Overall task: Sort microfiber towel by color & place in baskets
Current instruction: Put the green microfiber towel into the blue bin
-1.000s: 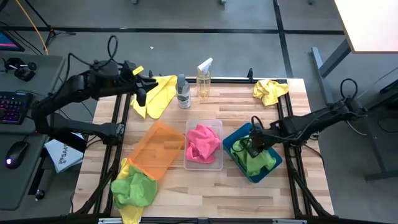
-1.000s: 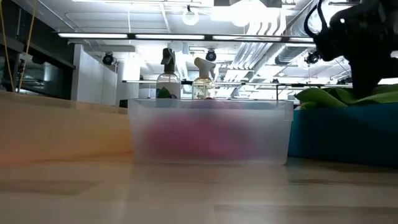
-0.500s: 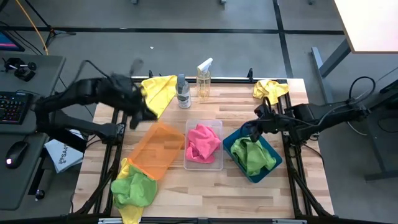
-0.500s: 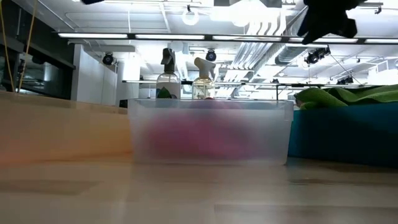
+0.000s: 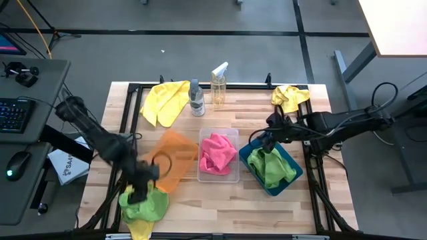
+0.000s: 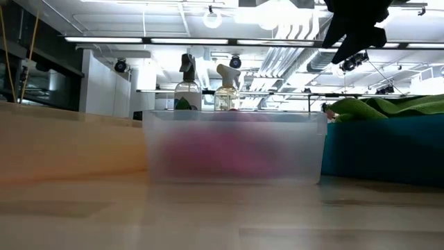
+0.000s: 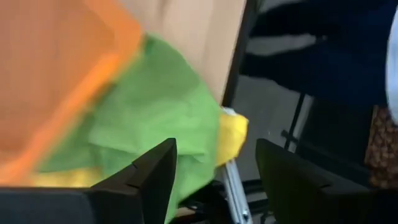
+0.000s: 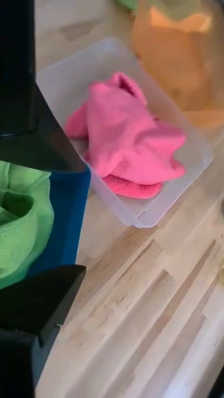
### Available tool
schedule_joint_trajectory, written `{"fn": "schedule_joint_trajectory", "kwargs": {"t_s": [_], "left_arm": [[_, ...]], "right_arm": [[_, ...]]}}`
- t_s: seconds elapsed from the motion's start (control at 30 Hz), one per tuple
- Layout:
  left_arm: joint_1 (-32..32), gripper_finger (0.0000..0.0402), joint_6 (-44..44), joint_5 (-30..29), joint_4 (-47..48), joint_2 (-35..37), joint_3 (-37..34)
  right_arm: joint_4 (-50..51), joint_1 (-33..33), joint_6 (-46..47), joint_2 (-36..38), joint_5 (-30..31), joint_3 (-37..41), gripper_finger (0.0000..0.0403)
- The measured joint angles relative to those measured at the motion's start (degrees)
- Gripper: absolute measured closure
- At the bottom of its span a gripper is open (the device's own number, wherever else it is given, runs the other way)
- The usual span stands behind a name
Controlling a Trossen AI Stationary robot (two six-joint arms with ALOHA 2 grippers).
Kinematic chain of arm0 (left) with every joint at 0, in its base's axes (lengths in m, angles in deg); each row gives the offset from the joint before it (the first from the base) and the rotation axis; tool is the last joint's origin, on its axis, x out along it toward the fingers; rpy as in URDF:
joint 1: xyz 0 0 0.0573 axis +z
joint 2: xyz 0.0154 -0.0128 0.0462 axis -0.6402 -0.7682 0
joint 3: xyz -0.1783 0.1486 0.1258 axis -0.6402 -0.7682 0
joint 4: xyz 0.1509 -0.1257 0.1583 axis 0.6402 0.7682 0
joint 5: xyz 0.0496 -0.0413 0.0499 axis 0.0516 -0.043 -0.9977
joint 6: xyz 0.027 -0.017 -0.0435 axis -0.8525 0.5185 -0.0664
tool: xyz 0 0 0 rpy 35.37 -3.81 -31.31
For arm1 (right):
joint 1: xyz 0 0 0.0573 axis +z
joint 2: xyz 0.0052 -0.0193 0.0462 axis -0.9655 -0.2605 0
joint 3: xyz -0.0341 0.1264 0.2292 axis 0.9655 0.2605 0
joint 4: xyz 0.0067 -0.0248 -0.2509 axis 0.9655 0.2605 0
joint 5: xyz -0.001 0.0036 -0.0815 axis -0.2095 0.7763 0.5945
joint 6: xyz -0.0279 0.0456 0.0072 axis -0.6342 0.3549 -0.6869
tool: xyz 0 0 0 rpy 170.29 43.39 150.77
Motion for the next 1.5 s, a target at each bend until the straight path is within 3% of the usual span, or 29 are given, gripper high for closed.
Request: {"fn": "schedule_joint_trajectory", "kwargs": {"t_s": [0.1, 0.27, 0.63, 0.73, 0.83, 0.9, 1.1, 1.17, 1.27, 1.37, 1.5], "left_arm": [[-5.9, 0.0188, 3.4, -0.1, -5.3, -4.6, -0.6], [-12.2, 0.0188, 7.6, -0.1, -4.5, -11.9, -0.7], [-15.4, 0.0193, 11.6, -4.4, -4.8, -21.1, -0.7], [-14.7, 0.0237, 10.5, -2.3, -5.2, -22.2, -0.7], [-13.5, 0.0343, 9.0, 1.7, -6.8, -20.9, -0.7], [-12.3, 0.0384, 8.6, 4.7, -7.3, -18.3, -0.7], [-5.8, 0.0399, 4.3, 10.3, -6.7, -2.3, 1.4], [-1.7, 0.0398, 4.1, 9.3, -6.5, 3.8, 3.0], [5.9, 0.04, 2.4, 2.9, -4.2, 10.7, 6.1], [15.1, 0.0401, -5.3, -2.0, -3.2, 13.7, 9.6], [27.0, 0.0401, -20.1, -2.9, -3.5, 11.6, 13.6]], "right_arm": [[0.0, -0.7, -1.8, -1.1, 0.0, 0.0, 0.0151], [0.0, -2.0, -4.4, -2.4, 0.0, 0.0, 0.0151], [0.0, -3.7, -6.2, -2.6, -0.2, 0.0, 0.0151], [0.0, -3.7, -6.1, -2.6, -0.2, 0.0, 0.0151], [-0.1, -3.7, -6.0, -2.6, -0.6, 0.0, 0.0151], [-1.0, -3.7, -6.0, -2.6, -1.3, 0.0, 0.0151], [-8.8, -3.7, -10.5, -2.4, -3.4, 0.0, 0.0151], [-12.2, -3.7, -12.6, -2.2, -4.1, 0.0, 0.0151], [-16.8, -3.7, -15.0, -1.3, -5.4, 0.0, 0.0151], [-21.1, -3.7, -15.5, 0.6, -6.6, 0.0, 0.0151], [-25.2, -3.7, -14.4, 3.9, -7.9, 0.0, 0.0151]]}}
